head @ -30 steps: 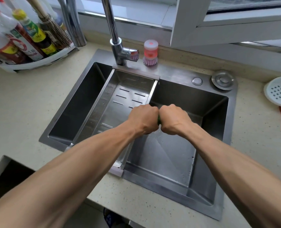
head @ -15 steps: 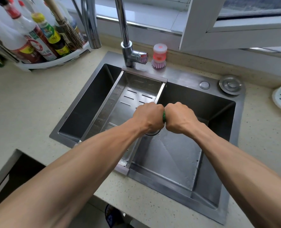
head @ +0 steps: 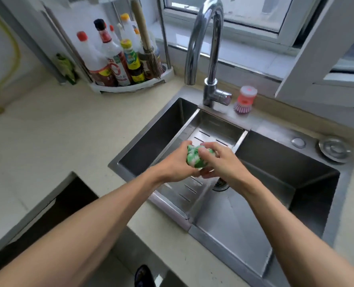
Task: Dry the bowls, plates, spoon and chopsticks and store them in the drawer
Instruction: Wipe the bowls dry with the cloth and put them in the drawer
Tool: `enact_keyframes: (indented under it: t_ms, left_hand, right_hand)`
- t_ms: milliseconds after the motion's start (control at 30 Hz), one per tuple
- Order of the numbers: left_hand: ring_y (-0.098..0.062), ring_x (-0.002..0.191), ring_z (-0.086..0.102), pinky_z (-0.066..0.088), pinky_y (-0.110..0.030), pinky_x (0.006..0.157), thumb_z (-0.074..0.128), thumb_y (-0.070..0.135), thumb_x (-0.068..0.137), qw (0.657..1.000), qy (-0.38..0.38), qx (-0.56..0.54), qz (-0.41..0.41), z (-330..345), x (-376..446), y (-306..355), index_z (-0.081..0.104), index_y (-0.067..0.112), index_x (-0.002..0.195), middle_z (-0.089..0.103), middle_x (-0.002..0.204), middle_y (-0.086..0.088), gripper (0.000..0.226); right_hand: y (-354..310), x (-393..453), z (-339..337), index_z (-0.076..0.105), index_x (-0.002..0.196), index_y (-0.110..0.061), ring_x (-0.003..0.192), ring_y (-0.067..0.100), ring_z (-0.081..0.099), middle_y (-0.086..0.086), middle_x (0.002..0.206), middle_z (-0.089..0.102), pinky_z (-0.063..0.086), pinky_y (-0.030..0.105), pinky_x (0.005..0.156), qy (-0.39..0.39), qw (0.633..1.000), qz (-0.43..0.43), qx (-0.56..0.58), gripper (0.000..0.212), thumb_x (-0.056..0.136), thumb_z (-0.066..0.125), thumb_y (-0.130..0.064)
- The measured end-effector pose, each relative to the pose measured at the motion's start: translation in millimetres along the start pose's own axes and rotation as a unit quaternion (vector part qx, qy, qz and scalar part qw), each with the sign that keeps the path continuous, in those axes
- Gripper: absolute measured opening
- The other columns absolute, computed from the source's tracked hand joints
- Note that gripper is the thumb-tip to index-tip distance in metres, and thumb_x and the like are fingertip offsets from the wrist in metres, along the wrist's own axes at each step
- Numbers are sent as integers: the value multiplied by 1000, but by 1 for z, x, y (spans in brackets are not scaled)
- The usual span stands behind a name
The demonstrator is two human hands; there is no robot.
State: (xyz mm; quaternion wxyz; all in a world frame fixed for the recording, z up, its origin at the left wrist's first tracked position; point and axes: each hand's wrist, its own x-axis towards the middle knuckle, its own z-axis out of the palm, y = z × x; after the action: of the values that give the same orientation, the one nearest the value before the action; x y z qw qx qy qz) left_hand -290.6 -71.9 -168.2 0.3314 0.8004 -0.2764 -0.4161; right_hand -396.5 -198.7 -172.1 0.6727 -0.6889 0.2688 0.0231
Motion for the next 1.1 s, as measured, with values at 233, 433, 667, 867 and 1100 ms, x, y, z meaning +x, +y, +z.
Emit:
enact_keyframes:
  t_ms: [233,433,667,867,1100]
  left_hand:
    - [-17,84,66,54,-21,58,75,15,88,966,210,-148,1,-76,-89,-68,52,20,134,67,105,-6,51]
    - [-11,72,60,51,-33,75,67,15,94,937,336,-94,-38,-126,-164,-142,63,28,77,65,74,10,22]
    - [-6,64,45,37,-13,56,55,17,101,867,469,-149,-86,-178,-256,-209,52,17,84,52,75,3,17]
    - [-17,81,60,54,-30,70,55,3,96,840,443,-281,-138,-231,-326,-264,56,15,108,58,93,-4,18]
    - [-11,84,59,43,-23,72,69,29,93,853,430,-261,-137,-273,-367,-294,73,18,75,70,86,-1,21]
  right_hand:
    - [-35,26,99,64,108,-22,79,19,66,10,101,66,56,42,71,-93,994,-54,-5,36,89,56,8]
    - [-59,30,217,58,93,-16,69,15,61,9,85,63,53,28,62,-164,982,-79,-57,32,83,57,14]
    - [-78,26,352,57,110,-17,75,23,65,15,97,66,54,35,63,-121,992,-32,6,24,95,51,1]
    - [-104,18,437,74,92,-11,83,25,70,8,84,75,58,33,71,-200,978,-58,-34,33,97,42,0]
    - [-129,9,497,59,63,1,58,35,60,19,64,60,51,41,66,-218,973,30,-69,28,86,44,1]
